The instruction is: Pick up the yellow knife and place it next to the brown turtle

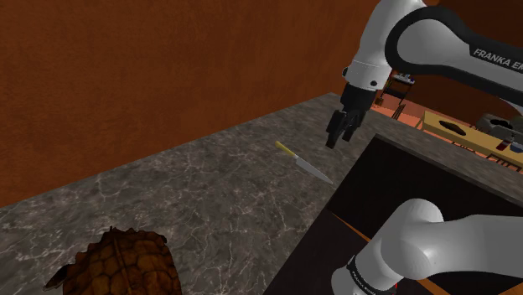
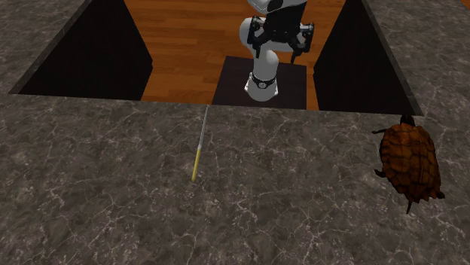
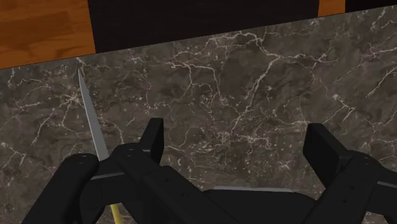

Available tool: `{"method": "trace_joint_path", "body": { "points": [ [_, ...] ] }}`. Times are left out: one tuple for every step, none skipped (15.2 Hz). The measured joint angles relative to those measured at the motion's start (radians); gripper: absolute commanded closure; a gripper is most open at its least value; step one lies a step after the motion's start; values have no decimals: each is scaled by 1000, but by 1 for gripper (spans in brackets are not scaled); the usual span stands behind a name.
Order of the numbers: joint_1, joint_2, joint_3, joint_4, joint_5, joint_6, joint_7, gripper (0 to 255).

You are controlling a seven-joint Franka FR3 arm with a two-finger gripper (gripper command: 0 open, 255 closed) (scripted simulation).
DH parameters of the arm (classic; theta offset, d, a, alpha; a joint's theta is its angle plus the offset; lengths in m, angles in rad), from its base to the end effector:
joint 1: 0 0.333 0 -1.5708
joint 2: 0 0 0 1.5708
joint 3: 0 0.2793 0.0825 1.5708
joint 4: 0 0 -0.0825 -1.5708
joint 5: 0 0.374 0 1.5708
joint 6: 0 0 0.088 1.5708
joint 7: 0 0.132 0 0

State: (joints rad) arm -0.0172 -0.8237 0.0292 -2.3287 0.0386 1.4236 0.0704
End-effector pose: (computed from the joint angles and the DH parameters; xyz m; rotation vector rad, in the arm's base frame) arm 0.2959 0.0110 0.5514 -3.1233 0.1008 0.1285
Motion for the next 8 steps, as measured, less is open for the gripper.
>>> {"method": "trace_joint_path", "body": {
  "points": [
    [0, 0, 0, 0, 0, 0, 0, 0],
    [-2, 1, -9, -11, -8, 14, -12, 0],
    [-5, 8, -22, -24, -18, 36, -29, 0],
    [-7, 13, -33, -44, -29, 62, -46, 0],
    [-9, 25, -44, -59, -38, 93, -61, 0],
    [-11, 26, -54, -83, -46, 121, -77, 0],
    [-14, 32, -68, -101, -57, 150, -95, 0],
    [-17, 43, -81, -121, -68, 185, -113, 0]
  ]
}}
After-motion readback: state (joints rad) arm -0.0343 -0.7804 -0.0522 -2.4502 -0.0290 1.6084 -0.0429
